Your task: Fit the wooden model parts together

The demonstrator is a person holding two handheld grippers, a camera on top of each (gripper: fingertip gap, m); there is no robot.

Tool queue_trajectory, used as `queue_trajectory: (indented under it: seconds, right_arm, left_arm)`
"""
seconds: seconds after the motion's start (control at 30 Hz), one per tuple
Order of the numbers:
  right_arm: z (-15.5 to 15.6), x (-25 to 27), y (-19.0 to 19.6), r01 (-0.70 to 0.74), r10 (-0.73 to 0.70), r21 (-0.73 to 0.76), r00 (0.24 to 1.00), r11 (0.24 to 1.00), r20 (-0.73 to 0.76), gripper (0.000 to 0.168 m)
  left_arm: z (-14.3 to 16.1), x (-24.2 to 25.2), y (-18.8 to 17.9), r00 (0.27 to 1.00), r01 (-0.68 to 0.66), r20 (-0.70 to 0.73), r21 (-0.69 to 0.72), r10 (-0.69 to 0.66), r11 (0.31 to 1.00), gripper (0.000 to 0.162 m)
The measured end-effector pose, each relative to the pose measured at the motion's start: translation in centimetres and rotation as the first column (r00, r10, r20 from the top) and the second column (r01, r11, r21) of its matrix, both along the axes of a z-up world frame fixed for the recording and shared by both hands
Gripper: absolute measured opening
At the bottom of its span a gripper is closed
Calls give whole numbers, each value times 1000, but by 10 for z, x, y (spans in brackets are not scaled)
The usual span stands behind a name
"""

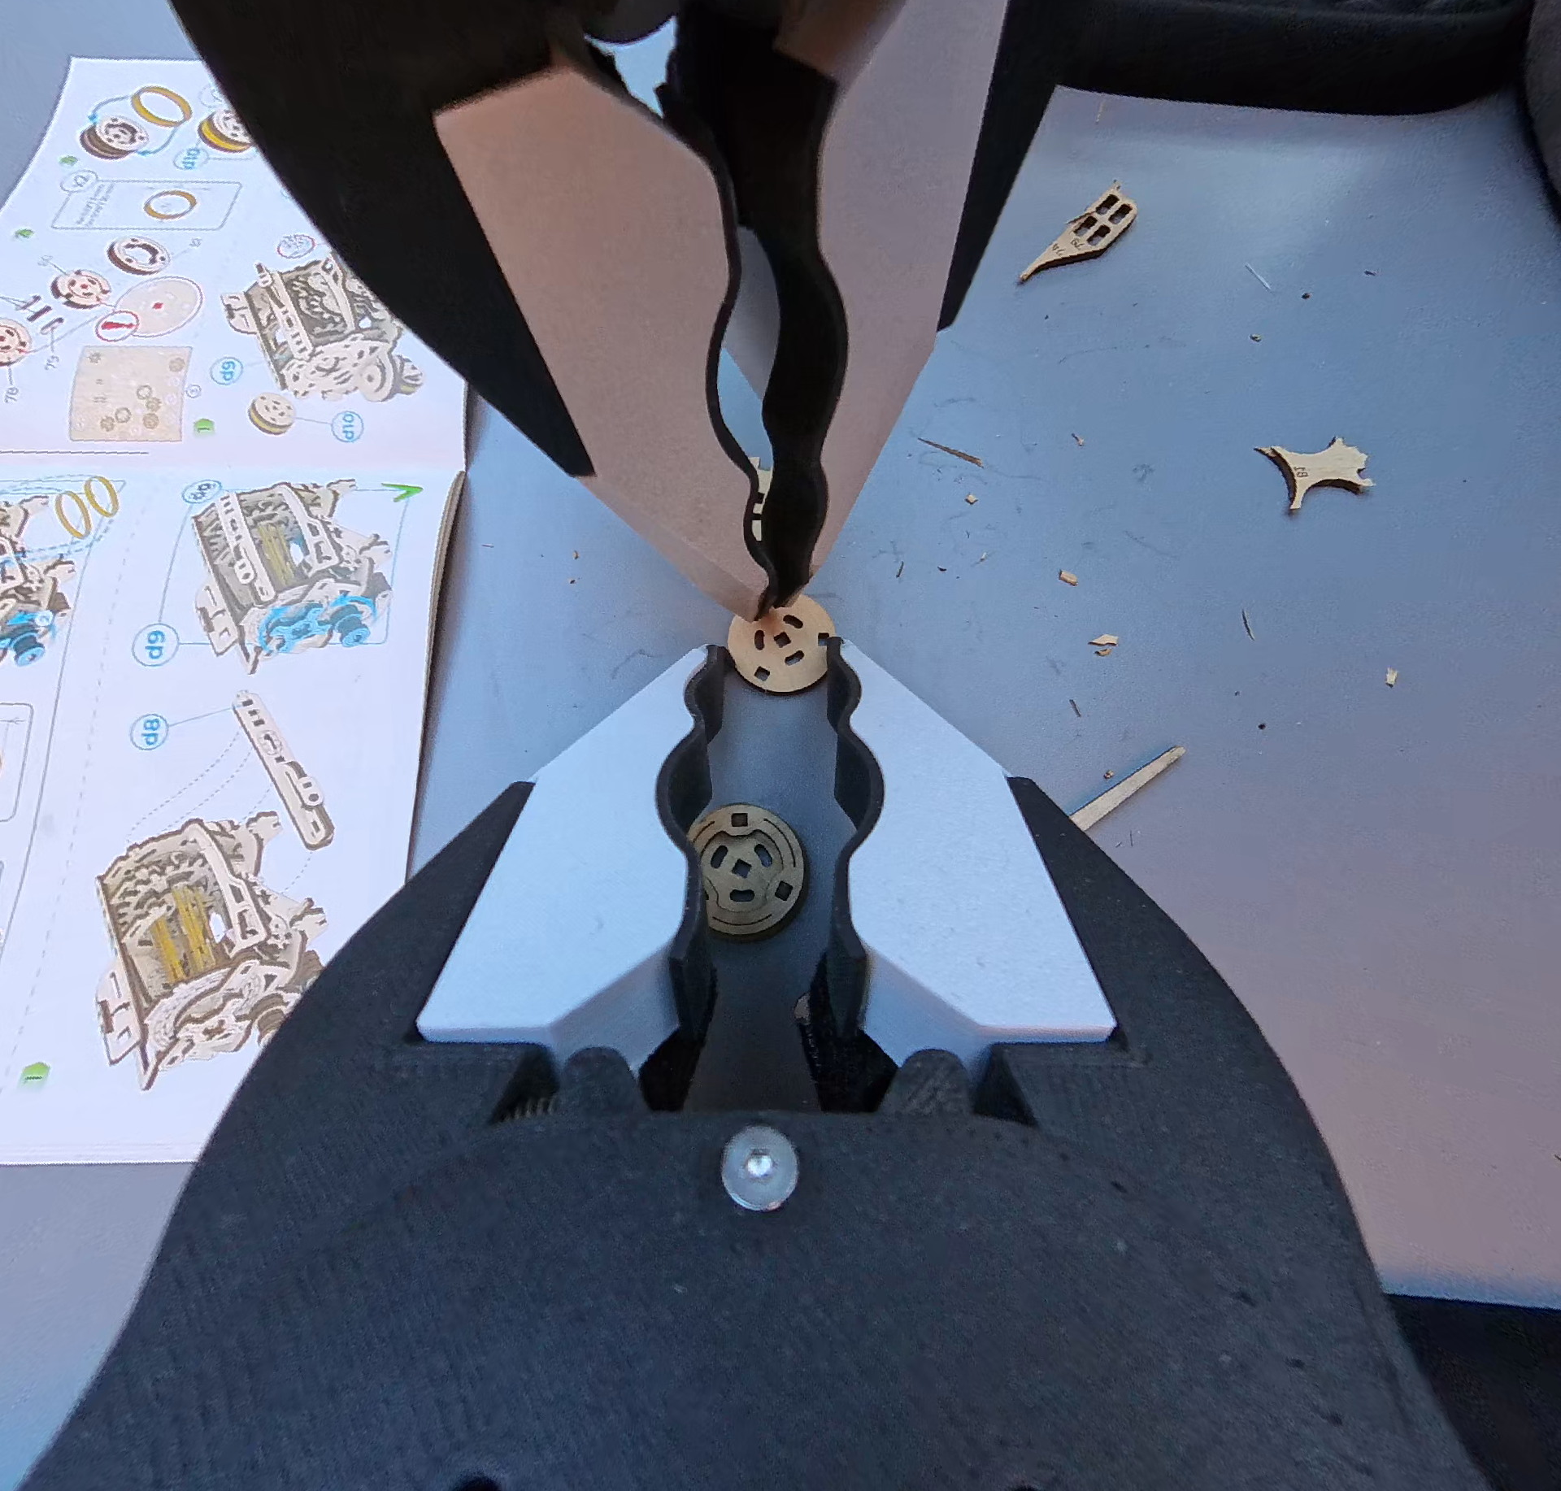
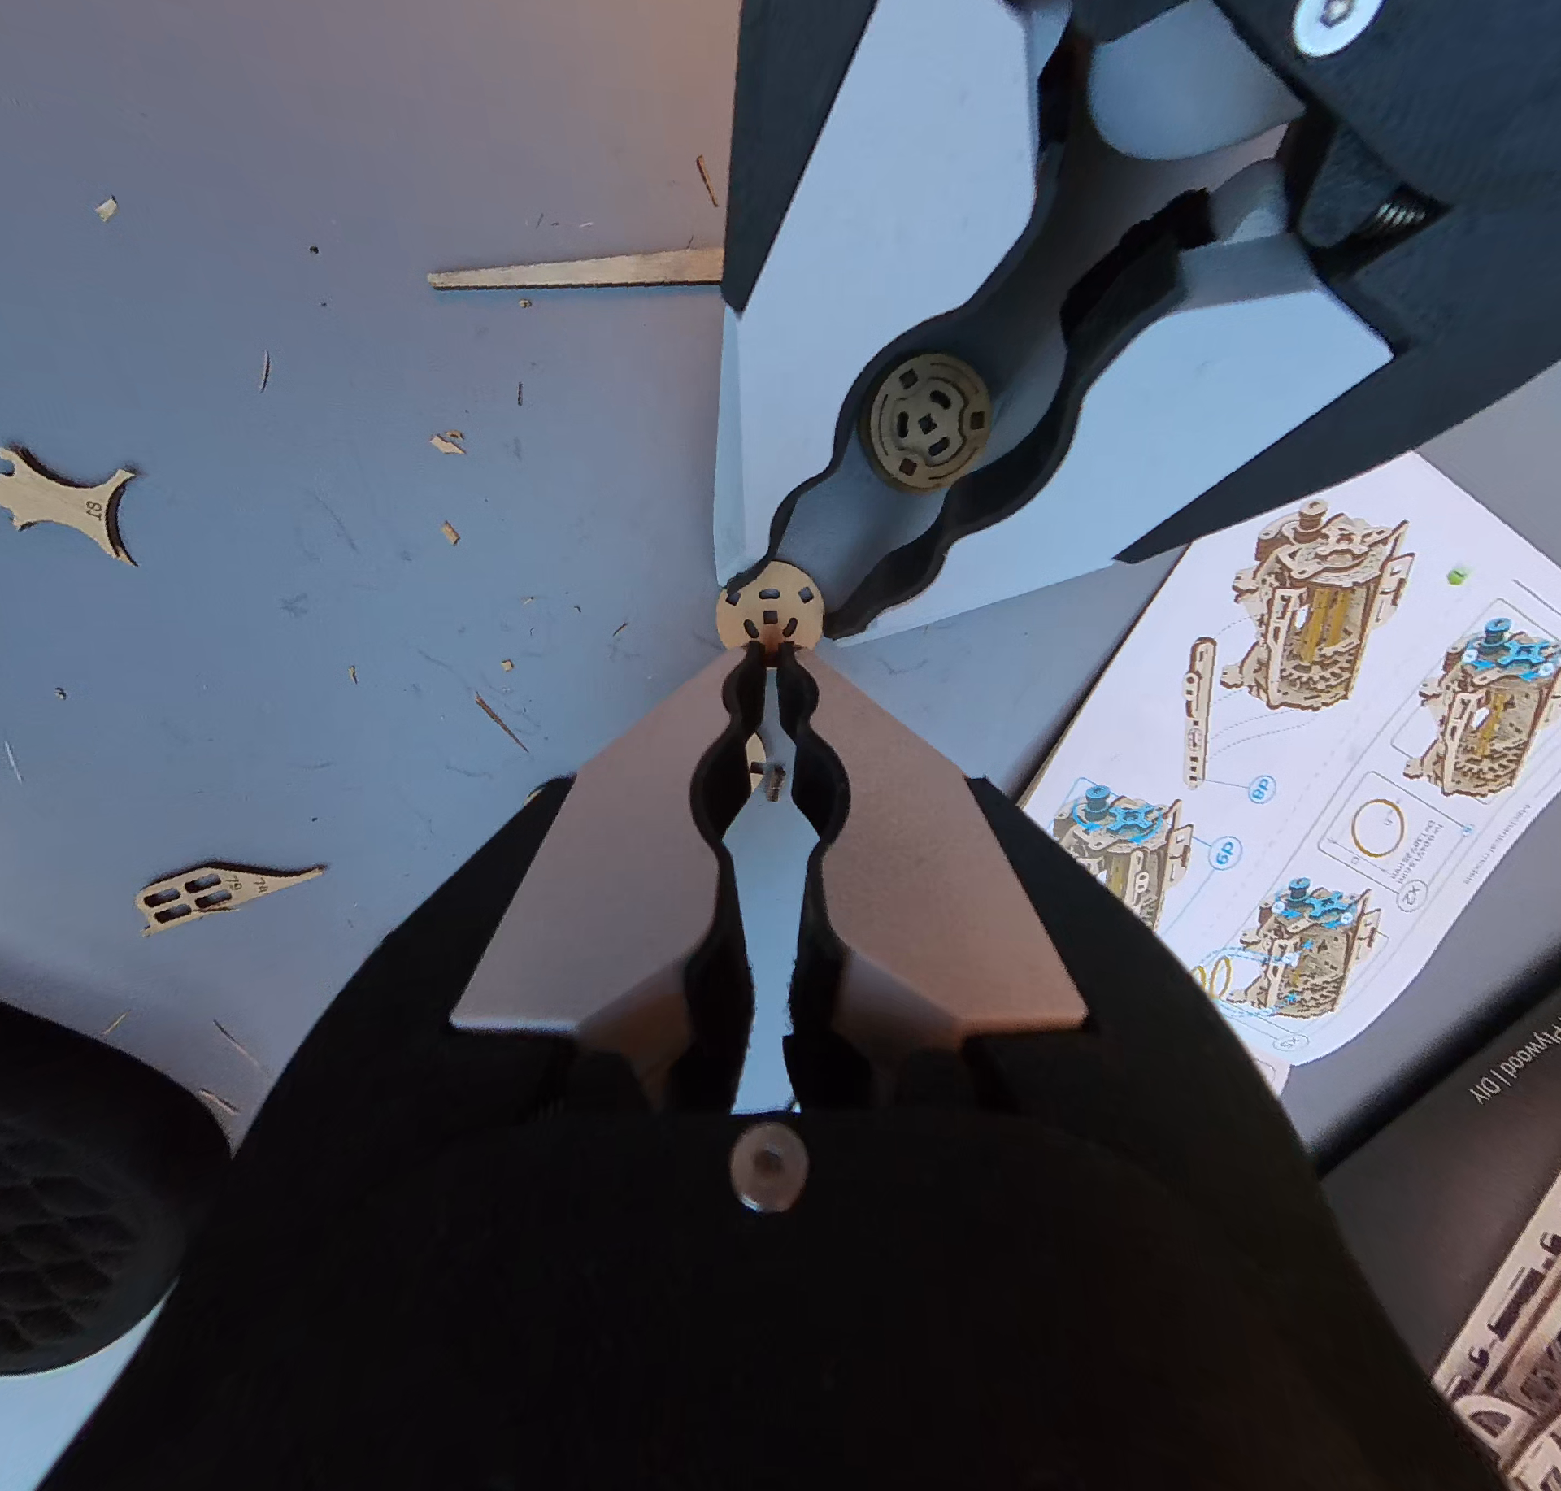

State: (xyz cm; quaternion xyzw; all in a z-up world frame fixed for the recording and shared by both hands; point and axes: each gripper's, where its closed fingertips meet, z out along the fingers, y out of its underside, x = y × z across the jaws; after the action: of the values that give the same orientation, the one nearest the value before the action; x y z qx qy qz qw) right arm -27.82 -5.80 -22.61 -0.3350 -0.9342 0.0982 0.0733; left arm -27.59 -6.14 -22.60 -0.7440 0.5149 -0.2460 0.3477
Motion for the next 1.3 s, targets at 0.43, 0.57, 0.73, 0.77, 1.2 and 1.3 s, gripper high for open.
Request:
queue_trajectory:
  seconds: [0.43, 0.57, 0.73, 0.77, 1.2, 1.3]
  right_arm:
    - [-1, 1, 0, -5, 2, -65, 999, 998, -49, 2]
    - [-1, 1, 0, 13, -16, -83, 999, 996, -40, 2]
    - [-1, 0, 0, 46, -51, -92, 998, 995, -47, 3]
    - [-2, 1, 2, 47, -51, -81, 998, 996, -47, 3]
    - [9, 2, 6, 15, -15, 1, 998, 1000, -65, 11]
    - [8, -2, 3, -1, 2, 14, 997, 1000, -73, 9]
  left_arm:
    - [0, 0, 0, 1000, 0, 0, 1, 0, 1000, 23]
    - [1, 0, 0, 1000, 2, -1, 10, -2, 1000, 23]
    - [19, 3, -1, 995, 14, 97, 27, -17, 1000, 10]
    - [25, 1, 1, 992, -4, 125, 30, 0, 1000, 16]
    - [11, -4, -1, 999, -1, 51, 23, -1, 1000, 28]
    - [1, -2, -3, 1000, 9, -3, 5, -9, 1000, 31]
